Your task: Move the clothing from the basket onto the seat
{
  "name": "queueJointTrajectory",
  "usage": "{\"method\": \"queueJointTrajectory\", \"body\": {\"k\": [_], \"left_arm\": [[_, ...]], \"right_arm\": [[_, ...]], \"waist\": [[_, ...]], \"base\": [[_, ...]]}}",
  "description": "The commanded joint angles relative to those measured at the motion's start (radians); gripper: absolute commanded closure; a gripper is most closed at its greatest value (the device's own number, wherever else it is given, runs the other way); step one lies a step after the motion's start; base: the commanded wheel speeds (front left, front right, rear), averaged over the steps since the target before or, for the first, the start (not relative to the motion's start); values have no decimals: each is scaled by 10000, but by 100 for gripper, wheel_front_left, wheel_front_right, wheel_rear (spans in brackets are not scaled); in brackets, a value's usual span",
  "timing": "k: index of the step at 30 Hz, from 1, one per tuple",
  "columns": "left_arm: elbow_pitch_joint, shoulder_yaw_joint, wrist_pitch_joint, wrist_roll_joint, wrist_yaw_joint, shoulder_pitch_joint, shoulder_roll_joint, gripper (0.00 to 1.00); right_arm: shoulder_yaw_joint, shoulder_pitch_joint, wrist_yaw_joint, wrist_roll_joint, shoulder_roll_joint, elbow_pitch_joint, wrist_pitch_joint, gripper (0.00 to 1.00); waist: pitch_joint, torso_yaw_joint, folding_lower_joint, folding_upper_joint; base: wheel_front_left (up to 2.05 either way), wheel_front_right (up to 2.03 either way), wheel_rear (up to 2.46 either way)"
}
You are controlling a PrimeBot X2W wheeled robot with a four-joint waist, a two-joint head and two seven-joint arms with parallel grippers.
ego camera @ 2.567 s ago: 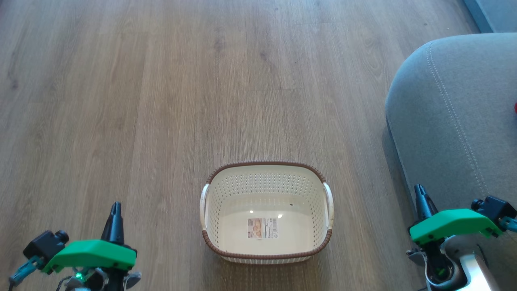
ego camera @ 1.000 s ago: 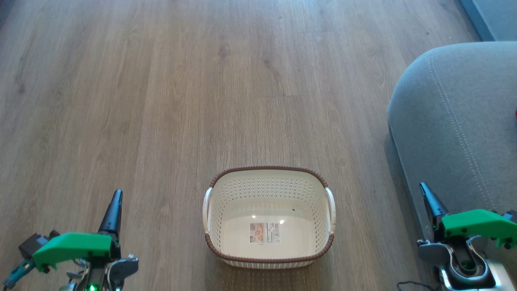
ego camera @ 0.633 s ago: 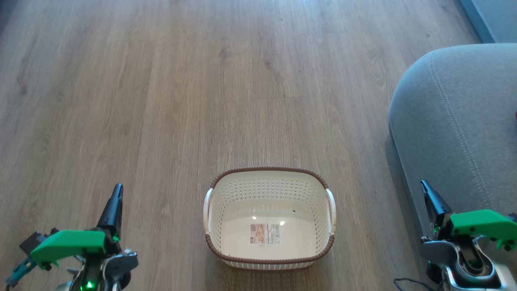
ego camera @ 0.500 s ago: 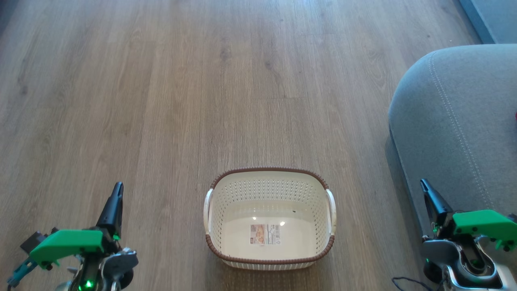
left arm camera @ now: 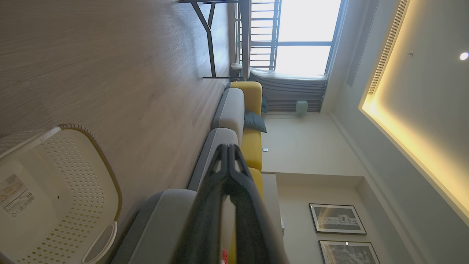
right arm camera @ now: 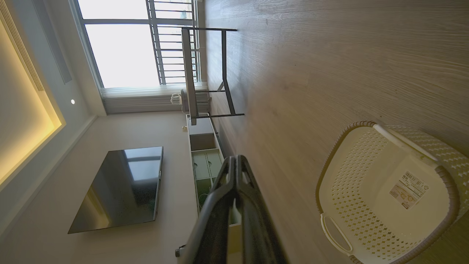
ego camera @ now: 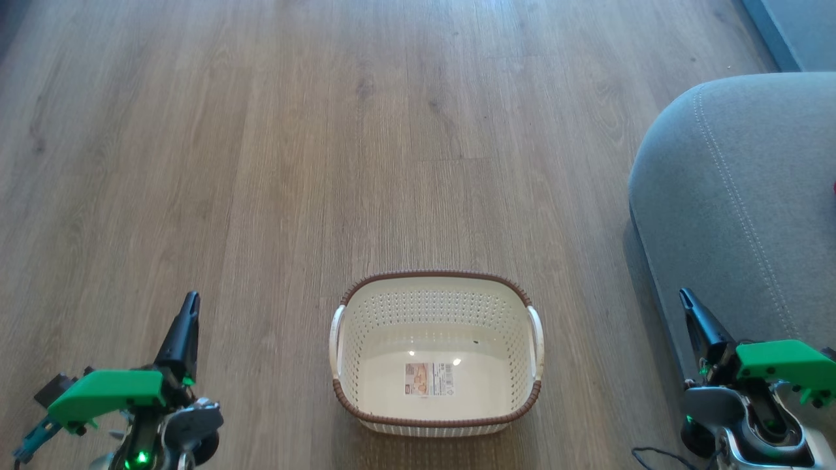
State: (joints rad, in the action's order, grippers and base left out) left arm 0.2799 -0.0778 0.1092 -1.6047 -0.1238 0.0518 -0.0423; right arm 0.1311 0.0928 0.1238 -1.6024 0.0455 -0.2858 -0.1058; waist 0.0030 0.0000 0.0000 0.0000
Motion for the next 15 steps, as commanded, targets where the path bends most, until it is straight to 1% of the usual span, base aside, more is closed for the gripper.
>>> {"method": "queueJointTrajectory", "body": {"k": [1, 15], "left_arm": [[-344, -362, 41, -38, -69, 563, -79, 100], [-345, -361, 41, -39, -69, 563, -79, 100]], "right_arm": [[-164, 153, 69, -55, 47, 410, -81, 100], [-166, 152, 69, -57, 47, 410, -80, 100]], "waist": [[1, 0, 0, 0], [1, 0, 0, 0]], "base": [[0, 0, 0], [0, 0, 0]]}}
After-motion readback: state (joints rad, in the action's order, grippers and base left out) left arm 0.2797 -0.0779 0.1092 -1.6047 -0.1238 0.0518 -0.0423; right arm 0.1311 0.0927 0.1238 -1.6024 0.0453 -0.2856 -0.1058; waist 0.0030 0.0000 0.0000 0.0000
